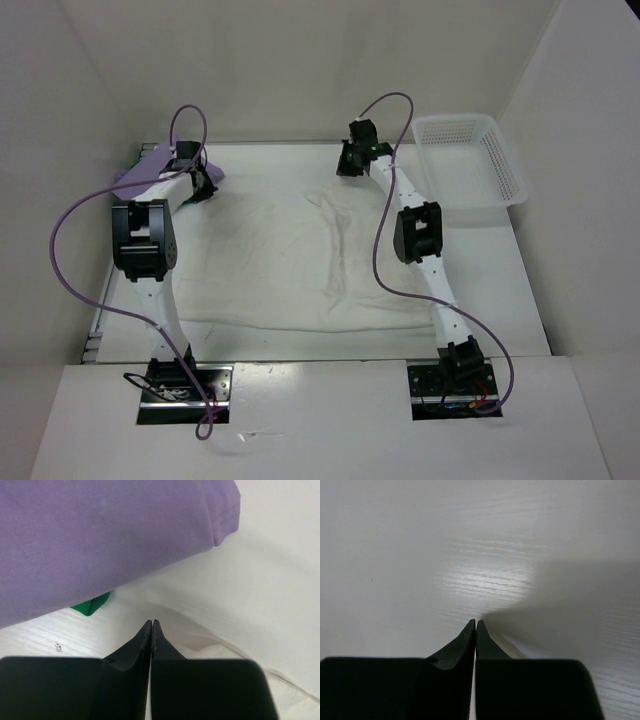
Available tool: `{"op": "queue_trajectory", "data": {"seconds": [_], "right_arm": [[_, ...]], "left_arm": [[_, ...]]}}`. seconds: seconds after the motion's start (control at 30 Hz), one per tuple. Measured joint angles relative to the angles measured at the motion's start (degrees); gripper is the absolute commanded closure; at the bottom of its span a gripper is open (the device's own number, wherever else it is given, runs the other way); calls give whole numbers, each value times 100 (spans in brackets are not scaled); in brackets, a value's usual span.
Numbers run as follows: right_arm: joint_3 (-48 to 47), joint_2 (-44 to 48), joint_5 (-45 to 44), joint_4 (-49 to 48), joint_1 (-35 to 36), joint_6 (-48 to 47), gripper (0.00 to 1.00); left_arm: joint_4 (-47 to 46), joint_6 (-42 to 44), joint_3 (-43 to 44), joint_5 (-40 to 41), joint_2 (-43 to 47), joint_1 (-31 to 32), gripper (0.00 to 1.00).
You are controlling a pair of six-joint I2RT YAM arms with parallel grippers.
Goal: Fold and stack the t-shirts
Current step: Grap the side of the flattened tshirt furthest away from the robot with both arms, then fold the other side of the tshirt into a rectangle
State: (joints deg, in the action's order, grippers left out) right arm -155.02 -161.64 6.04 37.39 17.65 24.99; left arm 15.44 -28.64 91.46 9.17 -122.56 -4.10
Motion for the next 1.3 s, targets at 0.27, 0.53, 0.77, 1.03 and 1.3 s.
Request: {"op": "queue_trajectory", "data": {"seconds": [0.27, 0.53, 0.77, 1.03, 1.3], "right_arm": [[-286, 210, 107, 426, -127, 72, 100], [4017, 3405, 367, -378, -509, 79, 100], [6496, 5344, 339, -1134, -737, 61, 100], [8240, 6655, 315, -1172, -778, 90, 100], [9755, 8806, 278, -940, -780, 439, 100]], "left_arm": [[-4, -2, -197, -57, 273, 0, 100], [-35, -9, -680, -146, 968, 2, 100], [-92, -11, -890, -249, 1335, 2, 100], [-85, -11, -1711, -365, 2057, -17, 100], [-13, -31, -2332, -503, 3062, -271, 100]]}}
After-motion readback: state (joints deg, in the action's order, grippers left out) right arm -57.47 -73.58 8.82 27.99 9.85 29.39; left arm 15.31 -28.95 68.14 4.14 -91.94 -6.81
